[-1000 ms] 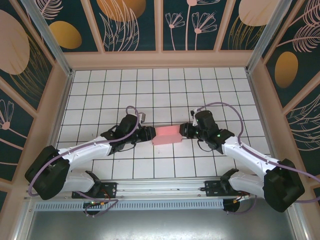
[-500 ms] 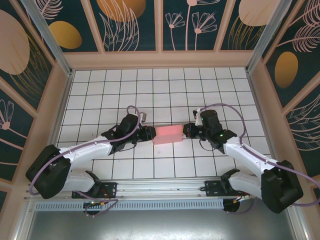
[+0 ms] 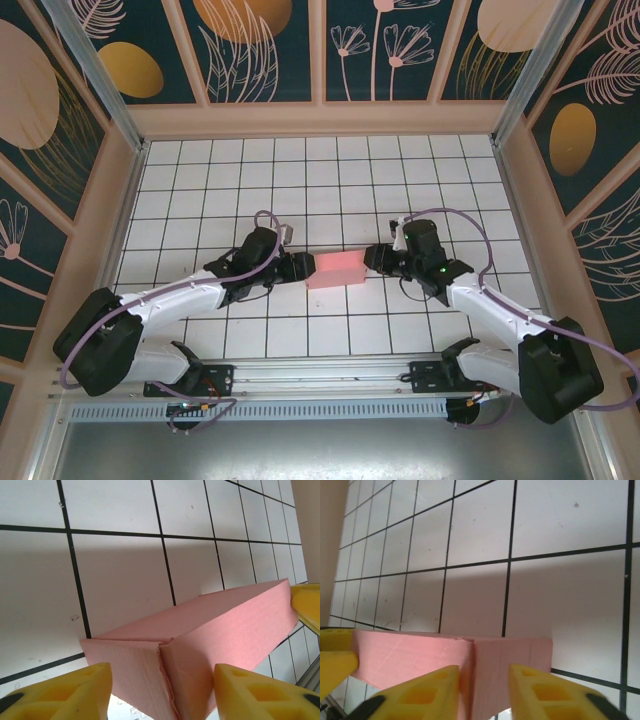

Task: Fold the paper box

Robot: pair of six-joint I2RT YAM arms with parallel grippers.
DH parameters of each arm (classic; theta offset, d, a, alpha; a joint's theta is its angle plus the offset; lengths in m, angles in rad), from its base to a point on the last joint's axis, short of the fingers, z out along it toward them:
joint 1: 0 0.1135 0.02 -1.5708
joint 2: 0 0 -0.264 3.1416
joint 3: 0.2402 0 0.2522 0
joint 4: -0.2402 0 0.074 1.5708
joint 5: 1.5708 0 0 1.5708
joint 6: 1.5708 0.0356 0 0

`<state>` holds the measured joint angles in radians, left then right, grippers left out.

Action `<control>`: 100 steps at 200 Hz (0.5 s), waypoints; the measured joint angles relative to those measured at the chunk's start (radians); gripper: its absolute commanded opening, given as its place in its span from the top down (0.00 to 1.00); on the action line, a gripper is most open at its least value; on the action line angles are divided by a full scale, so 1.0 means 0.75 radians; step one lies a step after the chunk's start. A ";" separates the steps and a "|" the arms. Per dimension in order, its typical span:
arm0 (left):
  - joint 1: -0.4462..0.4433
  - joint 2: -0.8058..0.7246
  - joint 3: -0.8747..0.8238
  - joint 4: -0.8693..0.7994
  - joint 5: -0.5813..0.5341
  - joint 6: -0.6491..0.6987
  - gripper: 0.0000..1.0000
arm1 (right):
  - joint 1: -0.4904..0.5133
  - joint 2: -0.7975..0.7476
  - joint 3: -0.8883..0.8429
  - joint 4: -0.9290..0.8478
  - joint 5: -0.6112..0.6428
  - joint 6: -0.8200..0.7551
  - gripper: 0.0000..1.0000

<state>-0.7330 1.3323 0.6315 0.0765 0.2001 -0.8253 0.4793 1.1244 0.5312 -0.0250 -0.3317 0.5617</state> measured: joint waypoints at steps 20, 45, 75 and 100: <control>0.000 -0.007 0.011 -0.036 -0.003 0.002 0.33 | -0.002 -0.001 -0.005 0.019 -0.009 0.004 0.77; 0.000 -0.021 0.061 -0.103 -0.010 0.002 0.35 | -0.004 -0.001 -0.005 0.020 -0.010 0.004 0.75; 0.000 -0.081 0.094 -0.134 -0.038 0.023 0.48 | -0.007 -0.001 -0.005 0.020 -0.010 0.004 0.75; 0.000 -0.079 0.091 -0.142 -0.044 0.024 0.60 | -0.009 0.001 -0.005 0.023 -0.011 0.004 0.75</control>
<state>-0.7330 1.2732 0.6998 -0.0299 0.1673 -0.8070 0.4728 1.1252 0.5278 -0.0074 -0.3401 0.5644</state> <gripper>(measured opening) 0.451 0.251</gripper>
